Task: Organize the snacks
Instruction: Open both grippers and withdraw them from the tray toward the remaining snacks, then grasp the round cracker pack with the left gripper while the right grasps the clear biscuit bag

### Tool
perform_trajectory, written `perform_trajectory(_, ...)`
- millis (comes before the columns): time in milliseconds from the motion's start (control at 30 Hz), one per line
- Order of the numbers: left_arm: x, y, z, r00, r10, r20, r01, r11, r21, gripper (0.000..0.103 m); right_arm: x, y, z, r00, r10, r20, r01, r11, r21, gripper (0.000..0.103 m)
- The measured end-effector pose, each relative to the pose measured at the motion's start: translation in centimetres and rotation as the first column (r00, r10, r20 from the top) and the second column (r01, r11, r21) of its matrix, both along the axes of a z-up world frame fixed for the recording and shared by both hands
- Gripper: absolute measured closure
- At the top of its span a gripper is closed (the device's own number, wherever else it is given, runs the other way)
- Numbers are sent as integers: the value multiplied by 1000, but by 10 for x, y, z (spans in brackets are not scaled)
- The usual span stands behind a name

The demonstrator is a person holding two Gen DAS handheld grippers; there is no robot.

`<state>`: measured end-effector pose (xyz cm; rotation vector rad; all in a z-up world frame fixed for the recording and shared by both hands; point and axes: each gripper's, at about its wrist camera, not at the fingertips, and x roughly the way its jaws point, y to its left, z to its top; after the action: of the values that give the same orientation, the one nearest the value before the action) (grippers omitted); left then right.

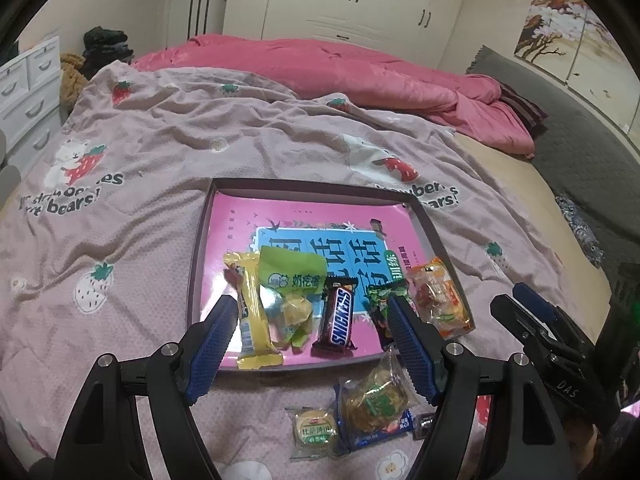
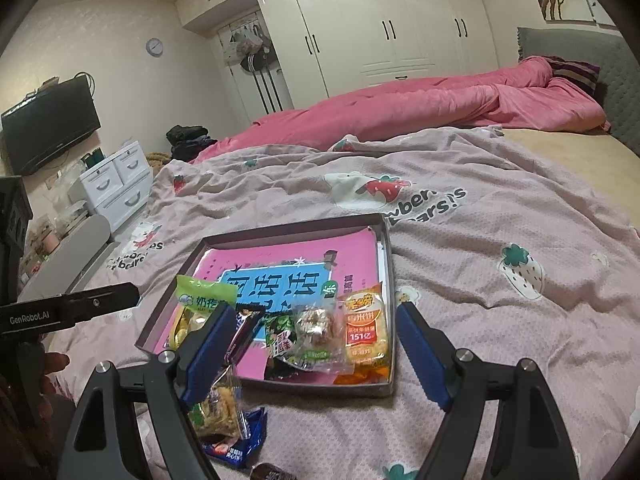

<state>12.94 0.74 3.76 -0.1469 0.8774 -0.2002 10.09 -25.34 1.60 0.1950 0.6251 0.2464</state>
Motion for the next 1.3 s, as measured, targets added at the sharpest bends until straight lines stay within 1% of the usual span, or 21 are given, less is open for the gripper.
perform_trajectory(567, -20, -5, -3, 999, -43, -19, 43, 999, 28, 25, -24, 10, 4, 1000, 22, 3, -21, 1000, -21, 21)
perform_trajectory(1133, -40, 4, -11, 998, -45, -48, 48, 998, 51, 25, -42, 21, 6, 999, 45, 7, -45, 998, -54, 20)
perform_trajectory(1300, -46, 4, -12, 998, -48, -50, 51, 997, 58, 25, -47, 28, 5, 998, 69, 2, -69, 995, -68, 19)
